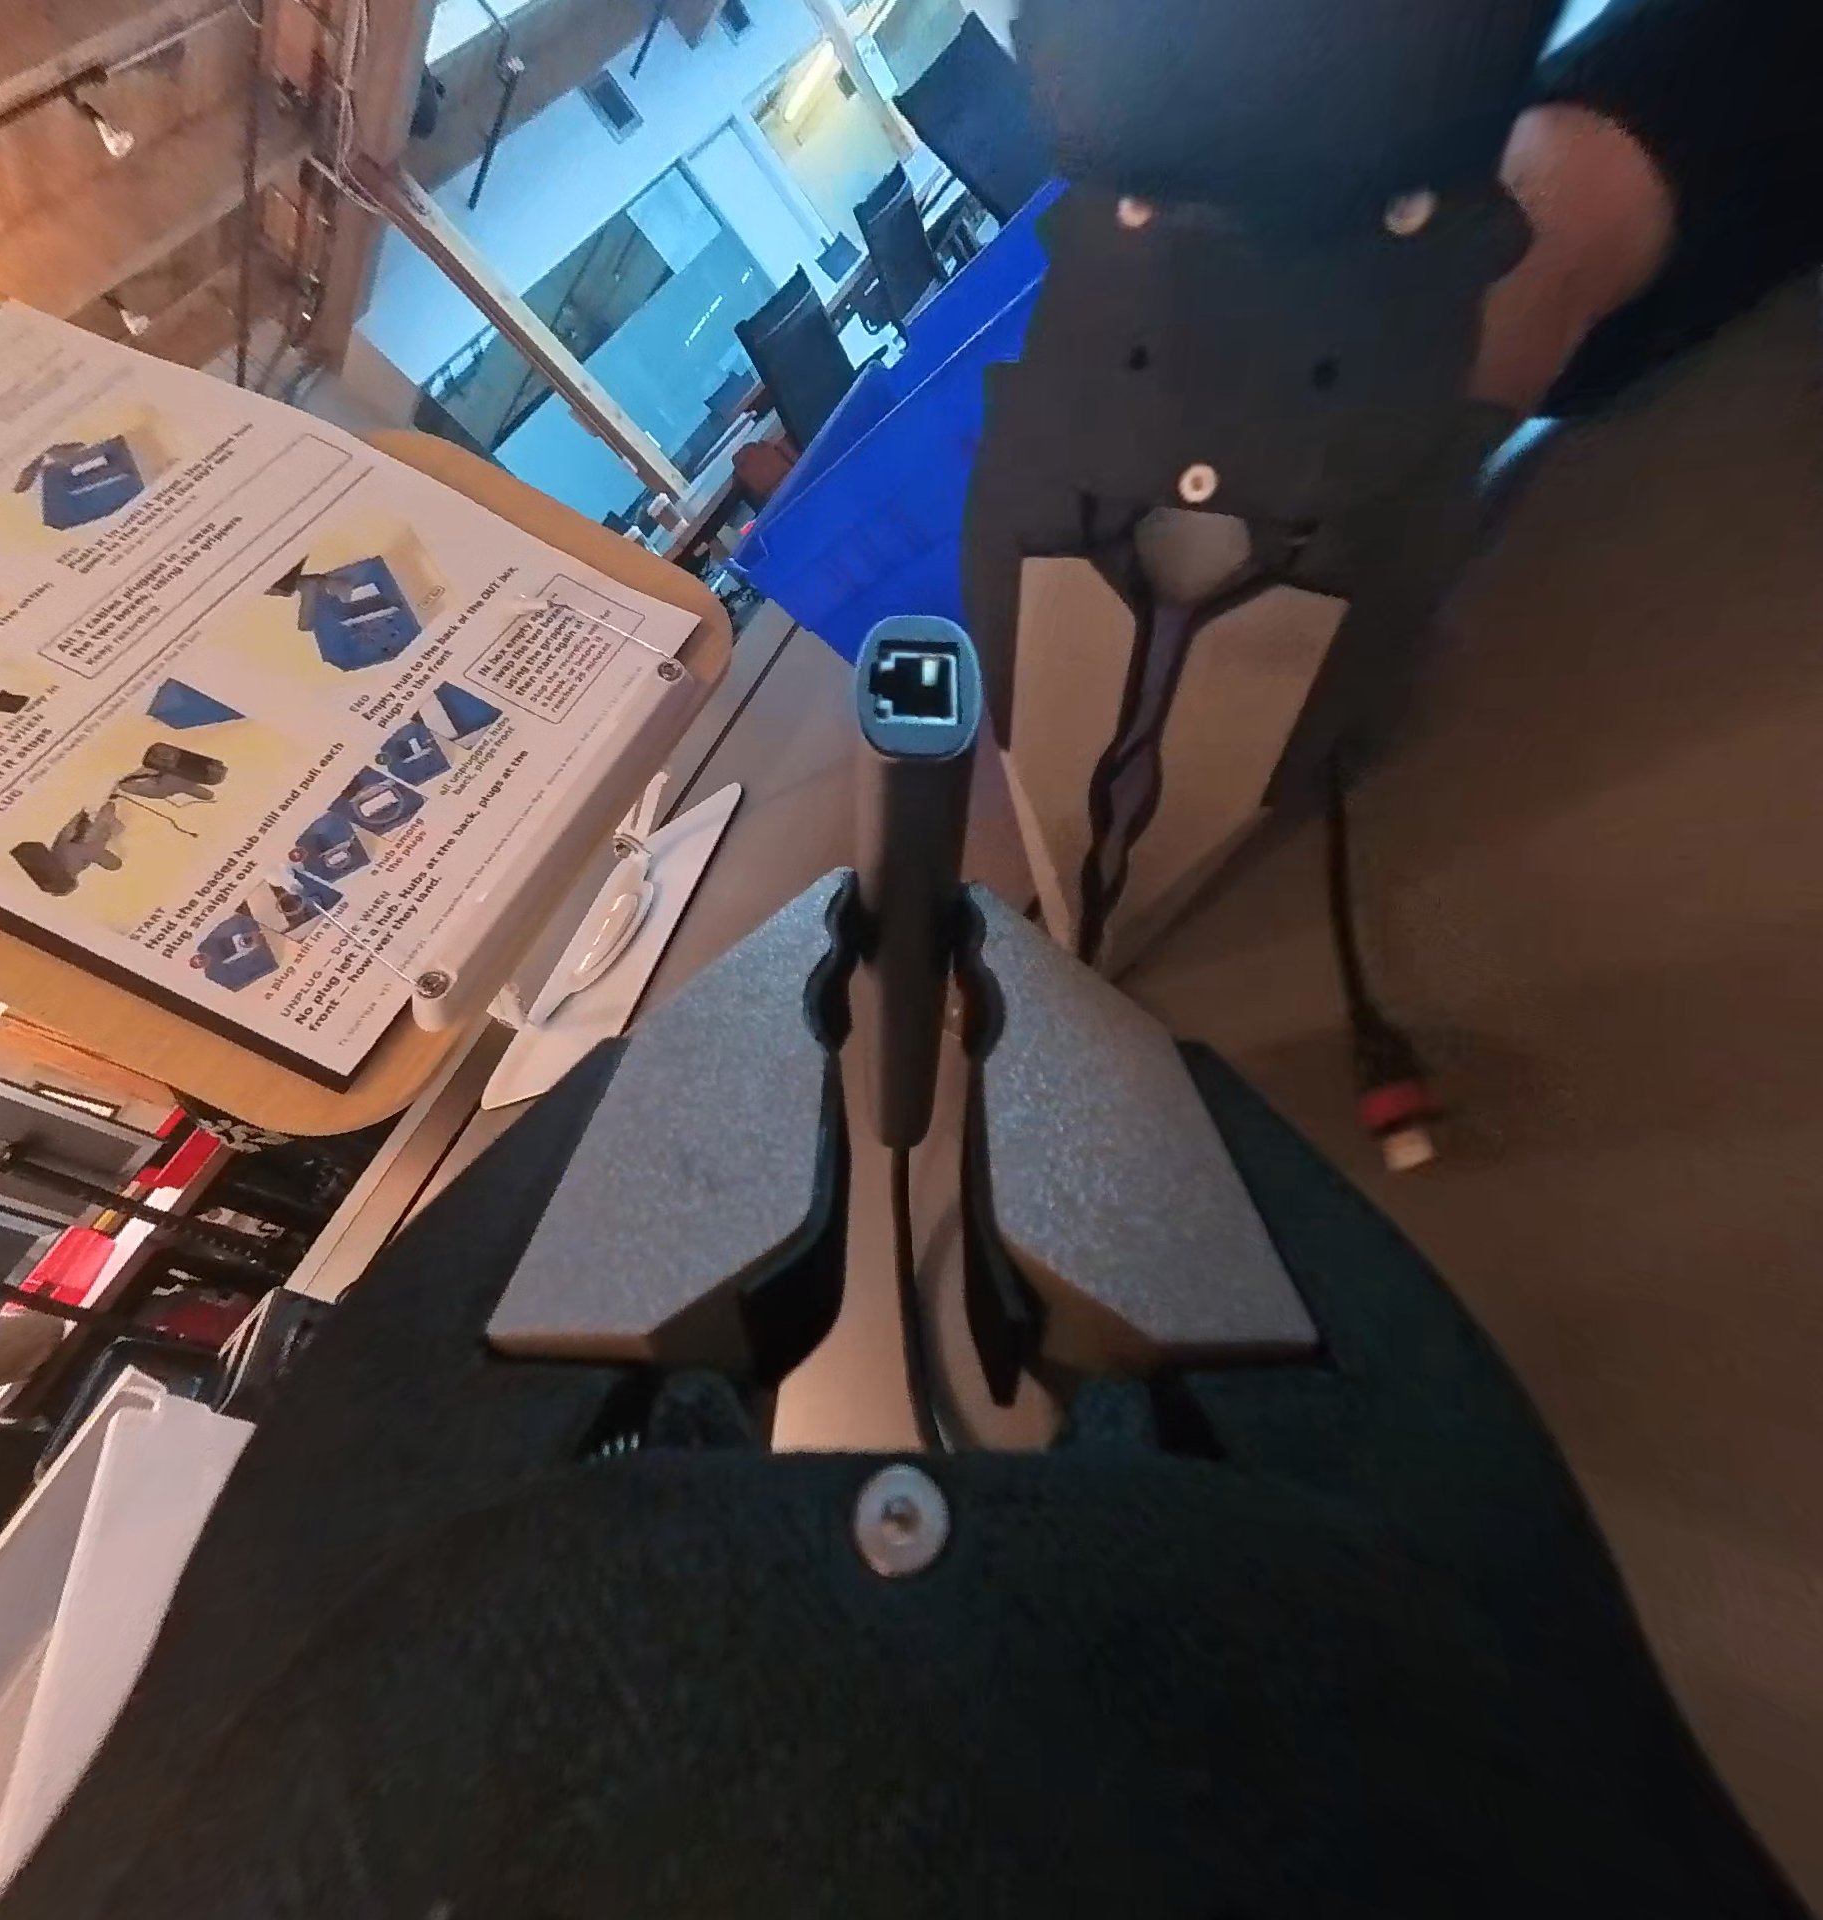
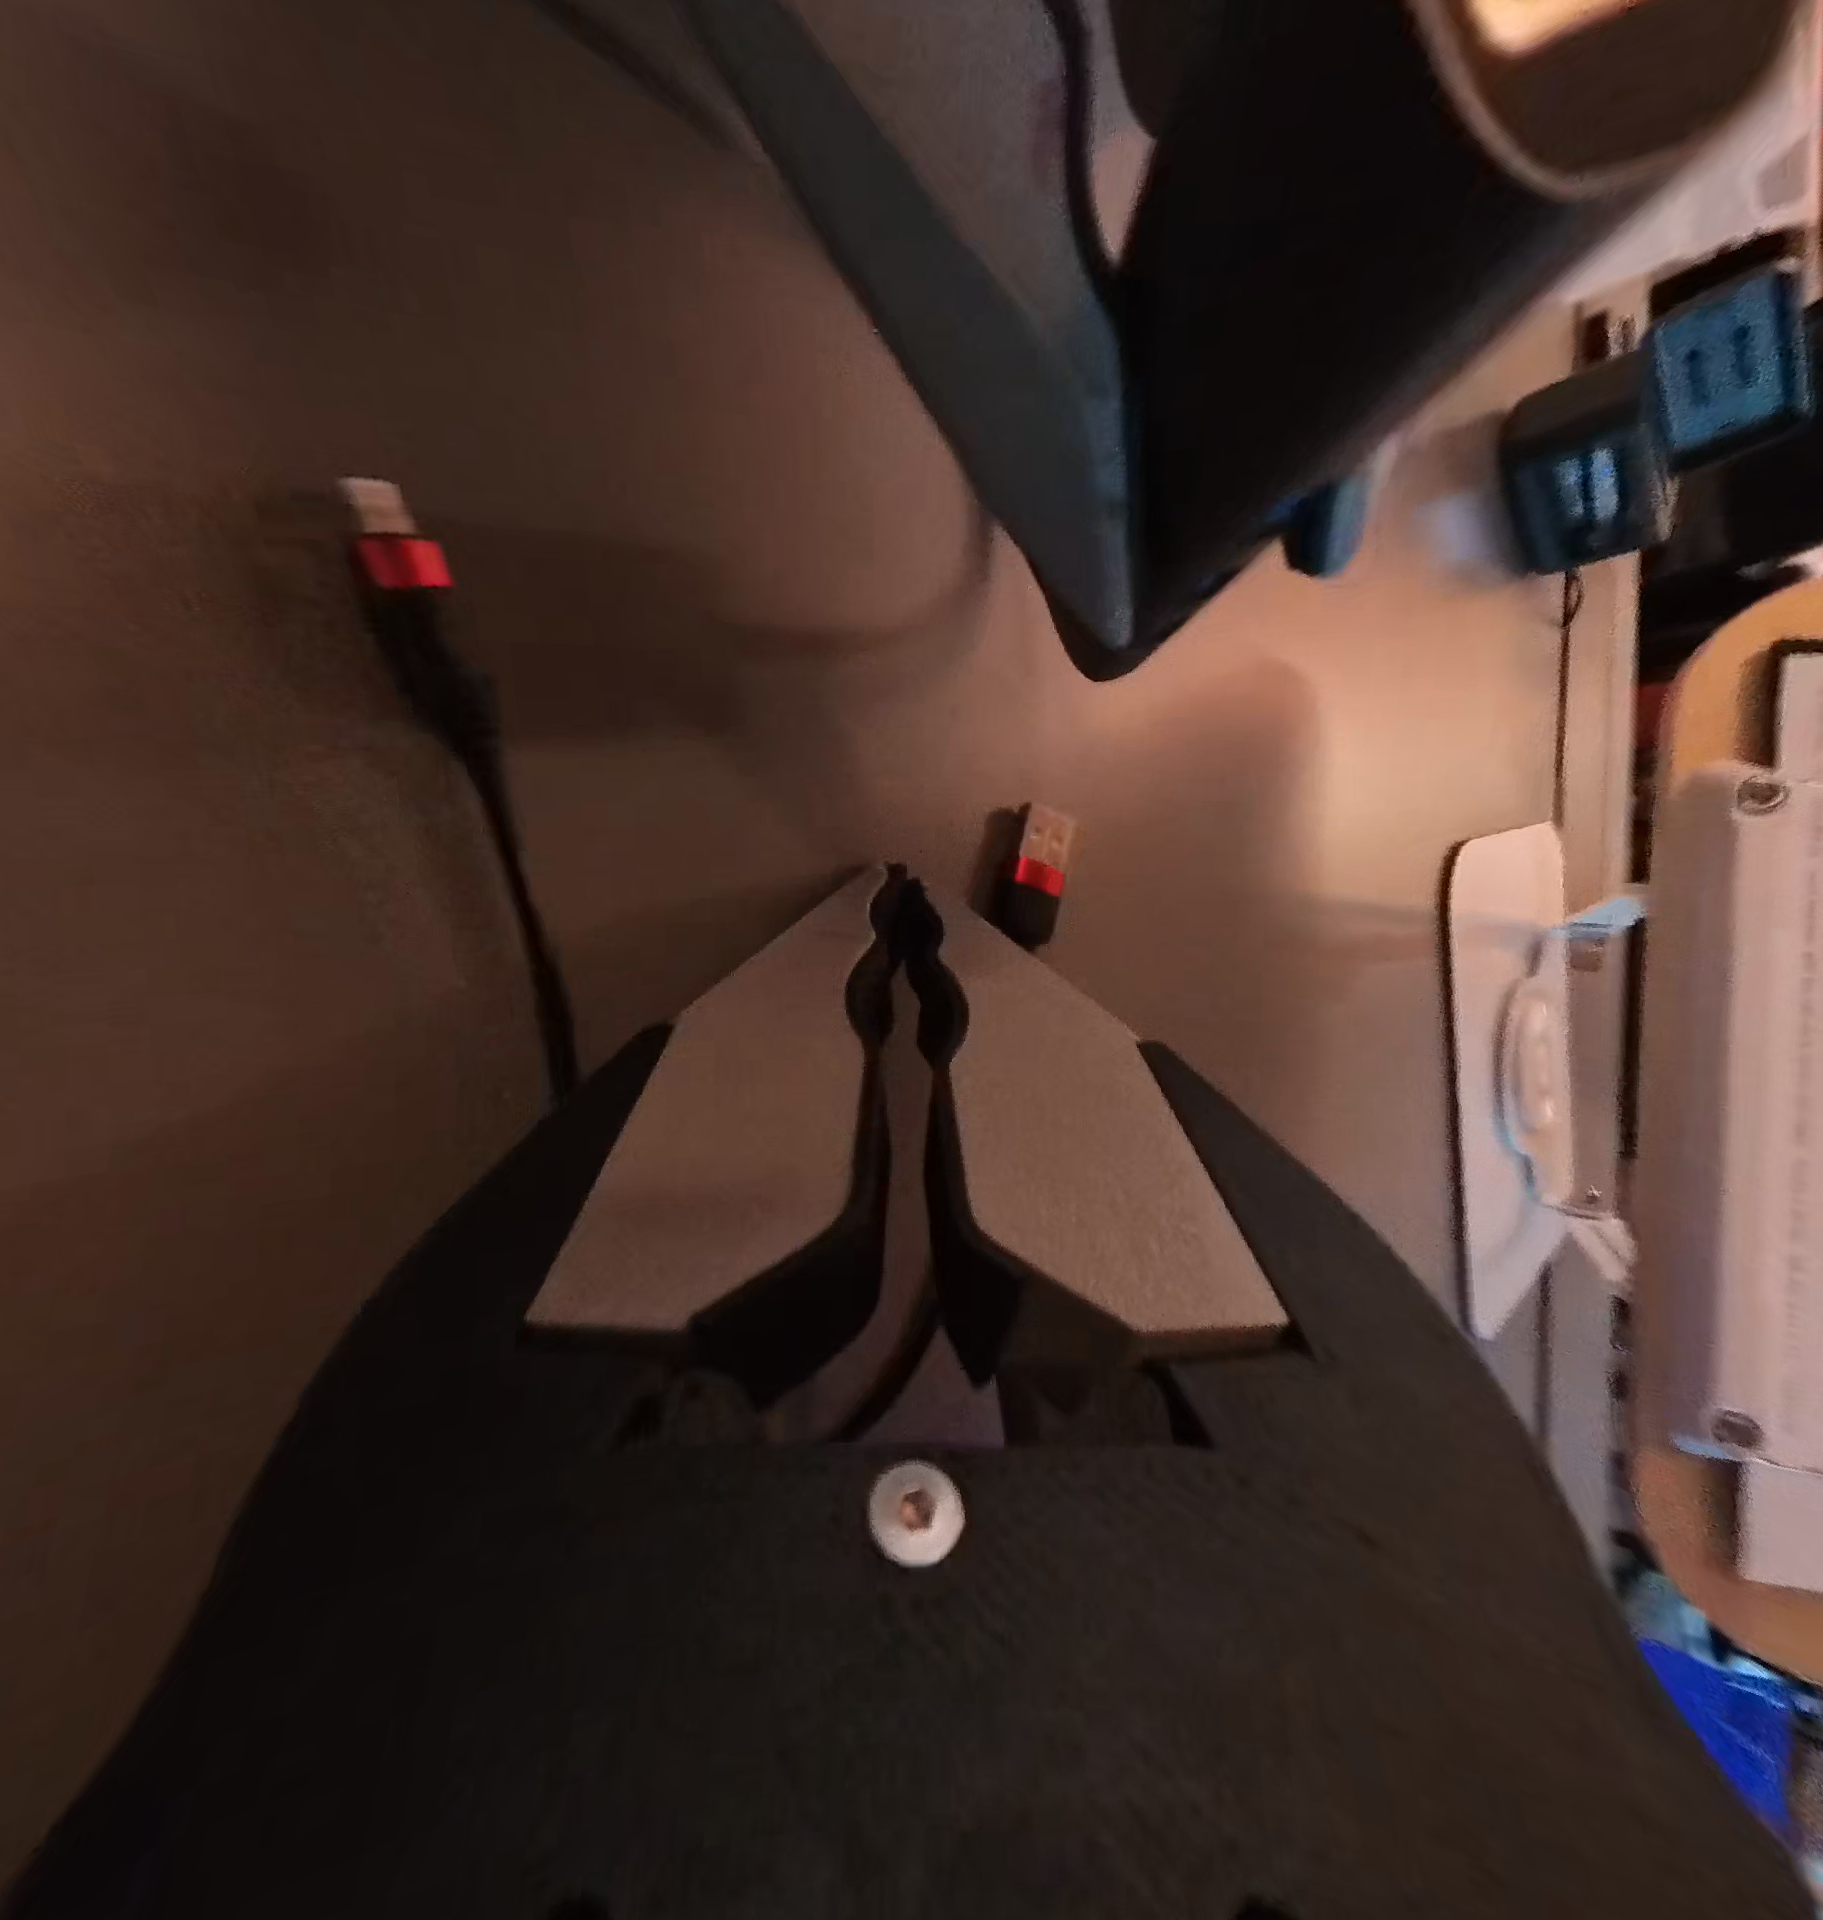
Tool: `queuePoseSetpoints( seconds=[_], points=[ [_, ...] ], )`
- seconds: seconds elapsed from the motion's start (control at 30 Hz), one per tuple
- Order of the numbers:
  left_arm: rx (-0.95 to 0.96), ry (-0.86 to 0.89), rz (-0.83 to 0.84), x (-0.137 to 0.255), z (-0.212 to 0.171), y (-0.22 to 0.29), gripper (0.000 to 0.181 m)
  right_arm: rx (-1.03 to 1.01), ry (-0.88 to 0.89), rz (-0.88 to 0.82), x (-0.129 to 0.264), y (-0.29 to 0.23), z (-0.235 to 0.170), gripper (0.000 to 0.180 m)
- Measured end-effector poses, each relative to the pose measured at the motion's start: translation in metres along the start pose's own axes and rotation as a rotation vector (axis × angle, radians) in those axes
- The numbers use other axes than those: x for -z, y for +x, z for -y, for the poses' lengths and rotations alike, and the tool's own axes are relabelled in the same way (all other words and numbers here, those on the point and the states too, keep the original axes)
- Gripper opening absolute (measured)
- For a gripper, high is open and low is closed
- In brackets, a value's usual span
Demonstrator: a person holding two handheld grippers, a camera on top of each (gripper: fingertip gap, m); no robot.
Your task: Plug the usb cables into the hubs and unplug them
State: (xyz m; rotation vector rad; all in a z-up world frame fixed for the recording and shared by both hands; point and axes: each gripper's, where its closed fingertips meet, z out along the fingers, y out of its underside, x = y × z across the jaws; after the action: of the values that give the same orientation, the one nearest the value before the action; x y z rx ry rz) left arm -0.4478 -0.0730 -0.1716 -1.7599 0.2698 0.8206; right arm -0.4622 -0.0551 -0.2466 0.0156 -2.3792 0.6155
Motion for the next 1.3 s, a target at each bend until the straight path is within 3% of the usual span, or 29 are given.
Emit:
queuePoseSetpoints(
  seconds=[0.17,0.27,0.37,0.47,0.83,0.9,1.07,1.2,1.3],
  points=[
    [0.004,-0.001,0.002,0.000,0.000,-0.001,0.015,-0.179,0.049,-0.017,0.004,0.019,-0.007,0.000],
    [0.010,0.001,-0.003,0.000,0.000,-0.001,0.015,-0.464,0.022,-0.001,0.010,0.042,-0.021,0.000],
    [0.007,-0.002,-0.002,-0.001,-0.001,-0.001,0.015,-0.776,-0.012,0.166,0.007,0.040,-0.030,0.010],
    [0.008,-0.002,0.000,-0.001,-0.001,-0.001,0.015,-0.893,-0.048,0.285,0.000,0.028,-0.035,0.028],
    [0.009,0.000,-0.003,-0.001,-0.001,-0.001,0.014,-0.837,-0.056,0.327,-0.015,0.031,-0.018,0.032],
    [0.006,-0.001,-0.004,-0.001,-0.001,0.000,0.014,-0.792,-0.046,0.349,-0.017,0.027,-0.012,0.014],
    [0.003,-0.002,-0.005,-0.001,-0.001,0.000,0.014,-0.774,0.002,0.399,-0.018,0.024,-0.004,0.012],
    [0.006,-0.011,0.036,0.001,-0.003,-0.008,0.014,-0.699,0.030,0.231,-0.014,0.042,-0.011,0.012],
    [0.038,-0.039,0.102,0.003,-0.009,-0.023,0.014,-0.610,0.063,-0.025,0.011,0.087,-0.016,0.012]
  ],
)
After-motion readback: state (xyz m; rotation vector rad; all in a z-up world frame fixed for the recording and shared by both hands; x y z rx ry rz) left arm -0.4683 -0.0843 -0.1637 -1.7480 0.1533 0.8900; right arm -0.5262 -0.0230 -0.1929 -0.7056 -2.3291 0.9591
